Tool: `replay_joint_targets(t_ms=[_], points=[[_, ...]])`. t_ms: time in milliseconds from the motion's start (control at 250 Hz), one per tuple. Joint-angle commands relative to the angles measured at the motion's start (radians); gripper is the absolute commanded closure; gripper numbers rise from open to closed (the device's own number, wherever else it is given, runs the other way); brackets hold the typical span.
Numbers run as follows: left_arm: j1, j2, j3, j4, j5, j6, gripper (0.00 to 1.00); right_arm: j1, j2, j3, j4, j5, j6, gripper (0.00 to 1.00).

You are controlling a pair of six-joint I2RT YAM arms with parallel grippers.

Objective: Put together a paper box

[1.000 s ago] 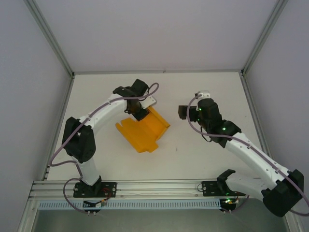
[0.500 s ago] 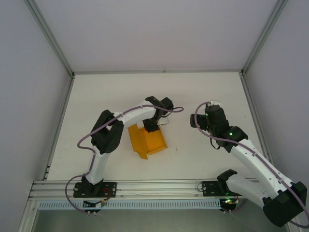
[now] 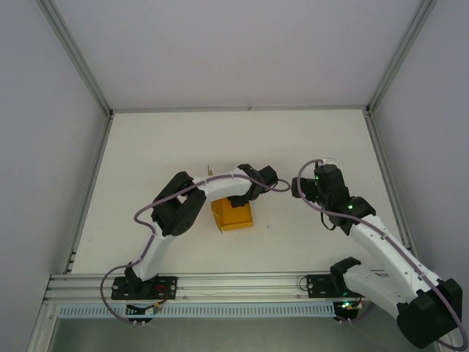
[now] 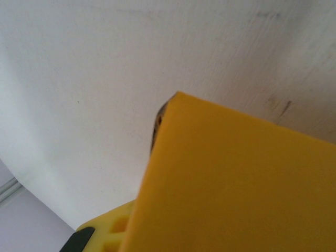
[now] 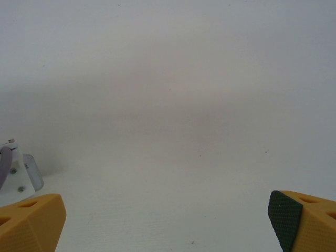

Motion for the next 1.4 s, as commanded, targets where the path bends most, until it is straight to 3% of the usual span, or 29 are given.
replay_joint_targets(t_ms=[0,260,455,487,535,687,842,1030,1126,1202,1397], points=[[0.005,0.003,-0.038,0.104,0.042,-0.02,0.9,-0.019,-0.016,-0.02,0.035,-0.042,-0.024,0.0],[0.006,-0.131,-0.014,-0.004,0.15,0.049,0.49,-0.03,-0.02,-0.028,0.026,-0.052,-0.059,0.0],[0.006,-0.253,-0.01,-0.048,0.276,0.076,0.28,-0.034,-0.037,-0.024,0.022,-0.092,-0.071,0.0],[0.006,-0.27,-0.015,-0.041,0.292,0.08,0.21,-0.034,-0.04,-0.026,0.027,-0.104,-0.076,0.0],[0.006,-0.296,-0.024,-0.017,0.301,0.081,0.0,-0.034,-0.04,-0.026,0.039,-0.127,-0.088,0.0],[0.026,-0.406,-0.042,0.117,0.349,0.023,0.0,-0.034,0.002,-0.008,0.091,-0.23,-0.159,0.0],[0.091,-0.597,-0.1,0.321,0.302,-0.202,0.0,-0.022,0.139,0.067,0.108,-0.45,-0.306,0.0],[0.26,-0.804,-0.281,0.4,0.251,-0.52,0.0,0.134,0.44,0.213,0.072,-0.554,-0.76,0.01],[0.412,-0.874,-0.408,0.377,0.345,-0.698,0.0,0.144,0.621,0.348,0.009,-0.641,-0.901,0.08],[0.491,-0.919,-0.527,0.397,0.375,-0.762,0.0,0.153,0.744,0.448,-0.042,-0.696,-0.979,0.13],[0.549,-0.97,-0.679,0.388,0.363,-0.811,0.0,0.175,0.95,0.629,-0.132,-0.781,-1.04,0.29]])
